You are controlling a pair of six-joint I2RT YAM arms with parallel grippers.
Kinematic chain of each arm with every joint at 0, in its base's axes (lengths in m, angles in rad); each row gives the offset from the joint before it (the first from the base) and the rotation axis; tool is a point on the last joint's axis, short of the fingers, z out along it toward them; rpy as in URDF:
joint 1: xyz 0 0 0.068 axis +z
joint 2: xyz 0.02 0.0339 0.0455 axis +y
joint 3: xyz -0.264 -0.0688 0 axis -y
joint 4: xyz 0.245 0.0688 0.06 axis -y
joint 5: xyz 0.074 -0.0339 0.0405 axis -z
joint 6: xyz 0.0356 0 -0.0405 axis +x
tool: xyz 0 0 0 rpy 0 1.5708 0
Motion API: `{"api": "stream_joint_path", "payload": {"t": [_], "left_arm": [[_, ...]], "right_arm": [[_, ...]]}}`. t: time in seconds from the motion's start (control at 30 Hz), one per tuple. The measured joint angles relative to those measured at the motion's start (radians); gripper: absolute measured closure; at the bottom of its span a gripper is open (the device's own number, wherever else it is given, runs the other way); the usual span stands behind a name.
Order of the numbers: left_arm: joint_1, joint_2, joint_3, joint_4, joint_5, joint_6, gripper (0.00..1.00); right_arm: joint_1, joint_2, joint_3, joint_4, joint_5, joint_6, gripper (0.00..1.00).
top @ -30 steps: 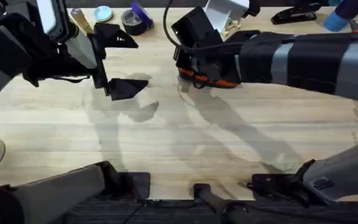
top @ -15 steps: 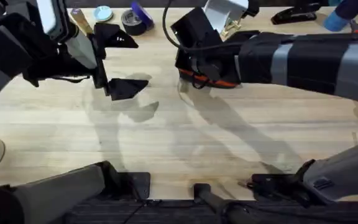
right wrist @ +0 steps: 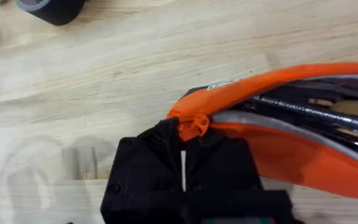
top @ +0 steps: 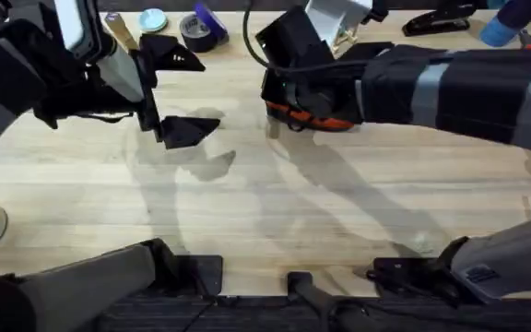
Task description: Unzip the bag, pick up the pens from the table one at a time and place them inside, then zip the bag closed.
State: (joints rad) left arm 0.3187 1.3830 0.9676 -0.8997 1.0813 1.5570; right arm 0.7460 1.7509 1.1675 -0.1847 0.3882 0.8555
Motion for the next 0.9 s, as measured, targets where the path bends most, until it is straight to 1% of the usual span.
{"api": "stream_joint_path", "payload": {"t": [0.9], "left_arm": [[0.000, 0.000, 0.000, 0.000, 0.000, 0.000, 0.006]], "right_arm": [[0.000, -0.116, -0.015, -0.036, -0.004, -0.001, 0.970]]}}
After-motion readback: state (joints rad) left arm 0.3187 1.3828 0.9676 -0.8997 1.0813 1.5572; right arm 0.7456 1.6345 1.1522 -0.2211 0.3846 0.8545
